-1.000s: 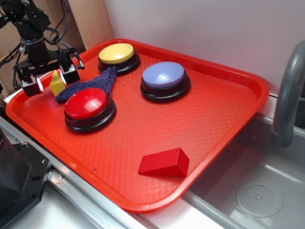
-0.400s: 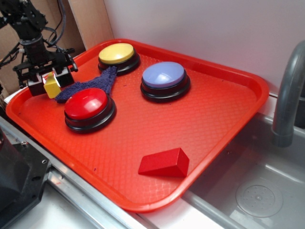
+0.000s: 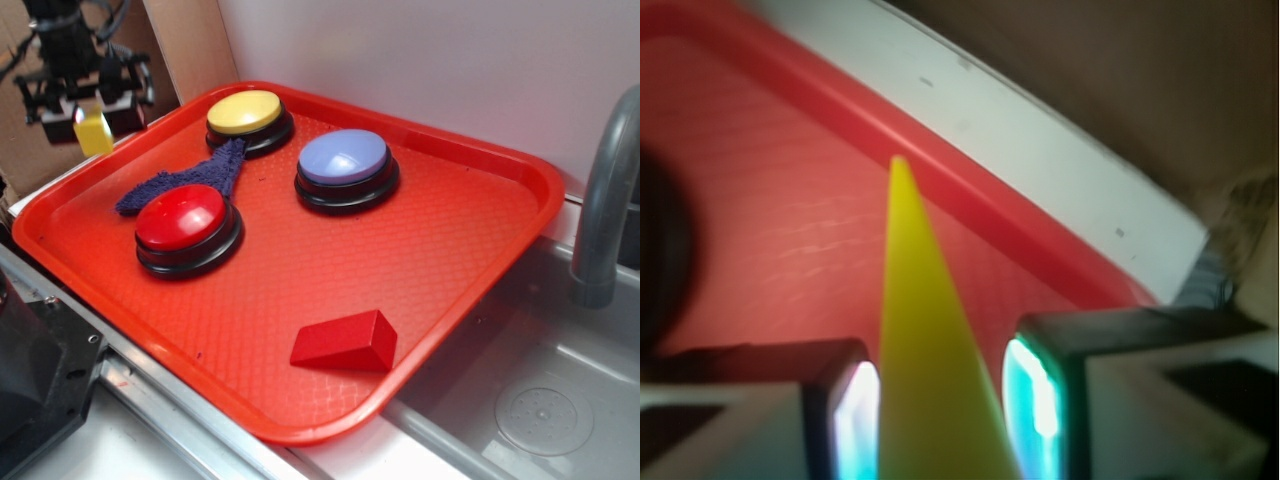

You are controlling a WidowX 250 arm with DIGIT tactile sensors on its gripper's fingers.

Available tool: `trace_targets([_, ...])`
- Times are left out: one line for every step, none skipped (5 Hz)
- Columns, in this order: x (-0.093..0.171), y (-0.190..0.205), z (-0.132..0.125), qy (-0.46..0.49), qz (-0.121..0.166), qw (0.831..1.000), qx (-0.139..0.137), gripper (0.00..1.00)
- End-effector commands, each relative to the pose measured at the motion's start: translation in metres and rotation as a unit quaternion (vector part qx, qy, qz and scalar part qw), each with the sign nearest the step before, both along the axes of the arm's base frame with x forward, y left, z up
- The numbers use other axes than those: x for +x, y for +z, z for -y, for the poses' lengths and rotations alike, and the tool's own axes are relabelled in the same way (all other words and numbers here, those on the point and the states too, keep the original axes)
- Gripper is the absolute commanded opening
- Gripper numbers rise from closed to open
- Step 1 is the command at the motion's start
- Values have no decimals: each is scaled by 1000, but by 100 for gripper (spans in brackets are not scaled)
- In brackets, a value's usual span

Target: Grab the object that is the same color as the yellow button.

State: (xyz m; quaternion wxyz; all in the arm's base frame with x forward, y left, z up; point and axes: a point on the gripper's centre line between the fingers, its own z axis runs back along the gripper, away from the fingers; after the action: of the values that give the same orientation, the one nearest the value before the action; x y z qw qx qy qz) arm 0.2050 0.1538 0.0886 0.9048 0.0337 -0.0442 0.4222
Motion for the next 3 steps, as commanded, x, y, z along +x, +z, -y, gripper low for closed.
trace_targets([1,92,70,-184,81,980,-9,0])
trace_targets([-10,105,111,-270,96,958,-23,0])
trace_targets([-27,100,146,-339,86,936,-31,0])
